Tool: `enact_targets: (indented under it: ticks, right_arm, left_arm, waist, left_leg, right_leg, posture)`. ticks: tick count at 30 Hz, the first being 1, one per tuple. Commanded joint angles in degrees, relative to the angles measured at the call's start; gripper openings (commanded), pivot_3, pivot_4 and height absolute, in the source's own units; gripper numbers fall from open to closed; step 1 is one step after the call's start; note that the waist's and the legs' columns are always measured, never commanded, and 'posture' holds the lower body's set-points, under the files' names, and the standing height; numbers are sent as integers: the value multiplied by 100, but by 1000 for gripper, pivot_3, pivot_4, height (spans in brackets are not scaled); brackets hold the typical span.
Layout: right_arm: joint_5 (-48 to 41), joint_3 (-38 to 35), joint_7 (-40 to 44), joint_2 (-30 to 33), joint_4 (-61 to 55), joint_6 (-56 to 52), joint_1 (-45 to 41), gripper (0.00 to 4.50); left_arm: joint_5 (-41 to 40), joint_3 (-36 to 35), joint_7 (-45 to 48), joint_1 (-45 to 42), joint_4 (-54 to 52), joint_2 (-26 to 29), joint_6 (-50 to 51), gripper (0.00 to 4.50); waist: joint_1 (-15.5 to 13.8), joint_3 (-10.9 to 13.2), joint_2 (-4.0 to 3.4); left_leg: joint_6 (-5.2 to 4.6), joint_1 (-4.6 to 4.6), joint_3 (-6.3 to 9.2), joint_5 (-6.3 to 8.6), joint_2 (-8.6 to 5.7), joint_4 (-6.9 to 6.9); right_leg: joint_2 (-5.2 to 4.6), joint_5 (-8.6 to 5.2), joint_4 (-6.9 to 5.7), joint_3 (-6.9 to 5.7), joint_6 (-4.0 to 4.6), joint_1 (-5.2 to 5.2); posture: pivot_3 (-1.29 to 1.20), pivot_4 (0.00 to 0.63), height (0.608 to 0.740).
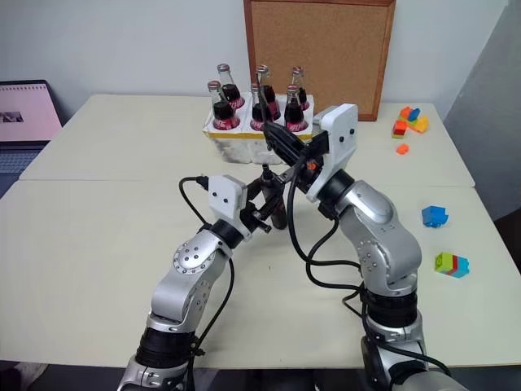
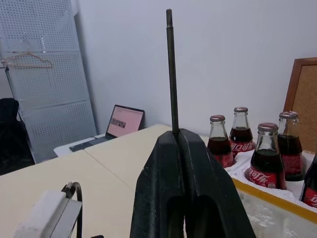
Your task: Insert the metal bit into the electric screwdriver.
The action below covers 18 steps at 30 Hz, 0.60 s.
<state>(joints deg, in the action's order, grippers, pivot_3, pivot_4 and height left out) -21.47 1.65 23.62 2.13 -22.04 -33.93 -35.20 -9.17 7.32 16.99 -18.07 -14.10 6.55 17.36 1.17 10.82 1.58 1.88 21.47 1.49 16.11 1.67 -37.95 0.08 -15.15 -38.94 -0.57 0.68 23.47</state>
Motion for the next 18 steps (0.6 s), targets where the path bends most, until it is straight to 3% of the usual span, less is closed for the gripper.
enact_targets:
  ticks: [1, 18]
  right_arm:
    - [34, 80, -89, -111, 94, 444, 8, 0]
    - [261, 583, -109, -246, 587, 1242, 289, 0]
  left_arm:
    - [-11, -60, -40, -32, -47, -28, -5, 1662]
    - [13, -15, 21, -42, -29, -11, -17, 1662]
  waist:
    - [2, 0, 0]
    - [29, 0, -1]
  left_leg:
    - [0, 0, 0, 0, 0, 0]
    - [0, 0, 0, 0, 1, 1]
  right_leg:
    - [0, 0, 0, -1, 0, 0]
    - [0, 0, 0, -2, -1, 0]
  posture:
    - [0, 150, 740]
    - [0, 150, 740]
